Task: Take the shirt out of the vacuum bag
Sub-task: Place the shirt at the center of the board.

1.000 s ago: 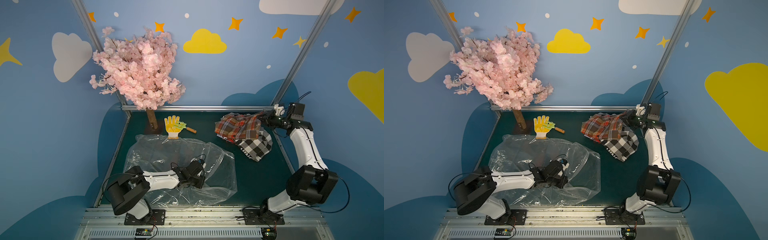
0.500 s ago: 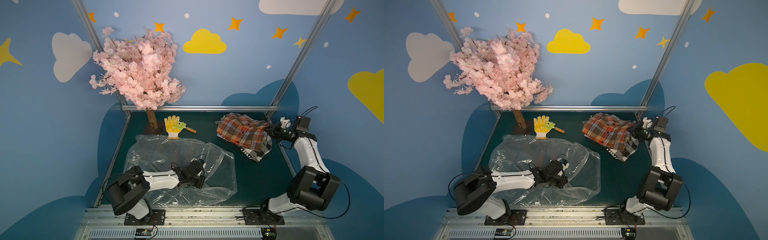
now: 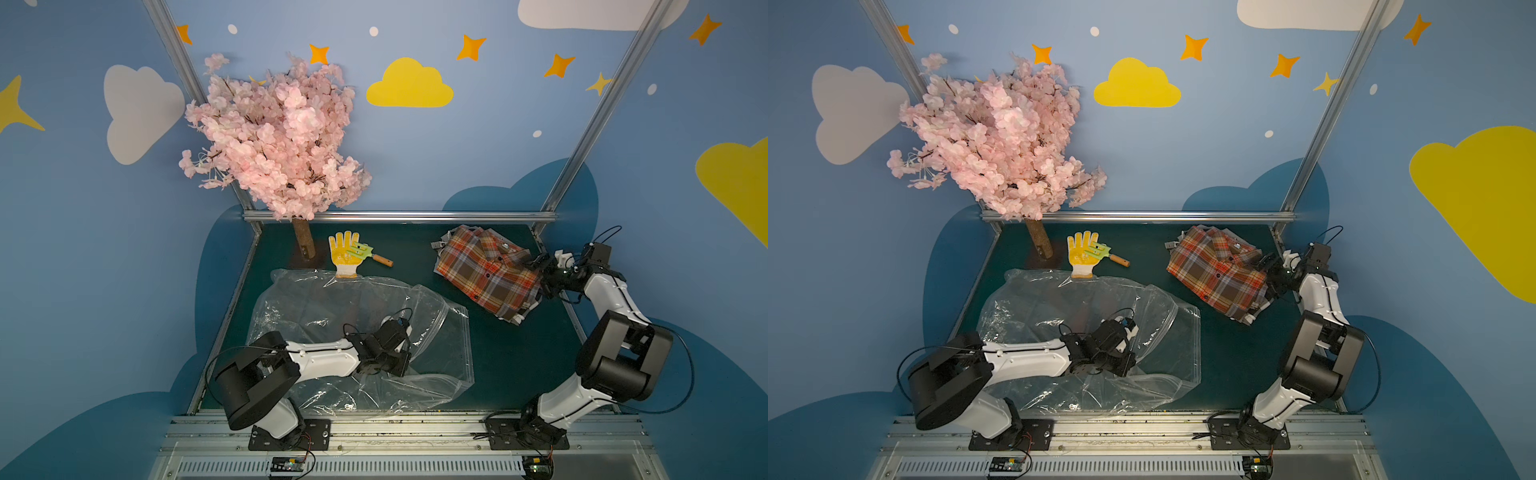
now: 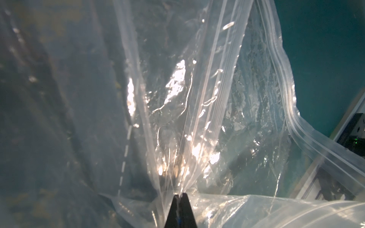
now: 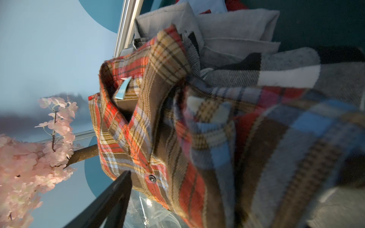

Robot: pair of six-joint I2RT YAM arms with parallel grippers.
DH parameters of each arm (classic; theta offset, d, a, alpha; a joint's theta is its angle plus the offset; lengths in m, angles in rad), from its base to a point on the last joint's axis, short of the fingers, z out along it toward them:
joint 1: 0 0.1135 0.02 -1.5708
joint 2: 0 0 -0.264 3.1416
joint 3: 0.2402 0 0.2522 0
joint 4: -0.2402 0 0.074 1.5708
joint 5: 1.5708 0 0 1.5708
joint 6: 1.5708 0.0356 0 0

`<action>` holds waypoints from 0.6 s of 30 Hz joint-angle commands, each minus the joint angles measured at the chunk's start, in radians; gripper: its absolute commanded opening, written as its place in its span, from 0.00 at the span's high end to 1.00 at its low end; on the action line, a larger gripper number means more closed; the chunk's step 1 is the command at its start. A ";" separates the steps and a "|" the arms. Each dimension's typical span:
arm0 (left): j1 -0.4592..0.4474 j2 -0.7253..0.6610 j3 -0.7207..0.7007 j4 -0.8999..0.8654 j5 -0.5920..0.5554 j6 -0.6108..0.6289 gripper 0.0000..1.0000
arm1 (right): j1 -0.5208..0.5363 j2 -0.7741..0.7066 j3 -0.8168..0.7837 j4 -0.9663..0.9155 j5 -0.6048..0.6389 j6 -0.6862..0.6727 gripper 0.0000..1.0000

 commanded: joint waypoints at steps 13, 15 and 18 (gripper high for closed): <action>0.053 0.027 0.065 -0.082 -0.008 0.031 0.97 | -0.125 -0.234 -0.092 0.032 0.095 0.043 0.11; 0.065 0.024 0.064 -0.086 -0.010 0.032 0.97 | -0.123 -0.290 -0.121 0.023 0.088 0.047 0.11; 0.080 0.012 0.062 -0.089 -0.010 0.036 0.97 | -0.117 -0.385 -0.173 0.015 0.084 0.041 0.11</action>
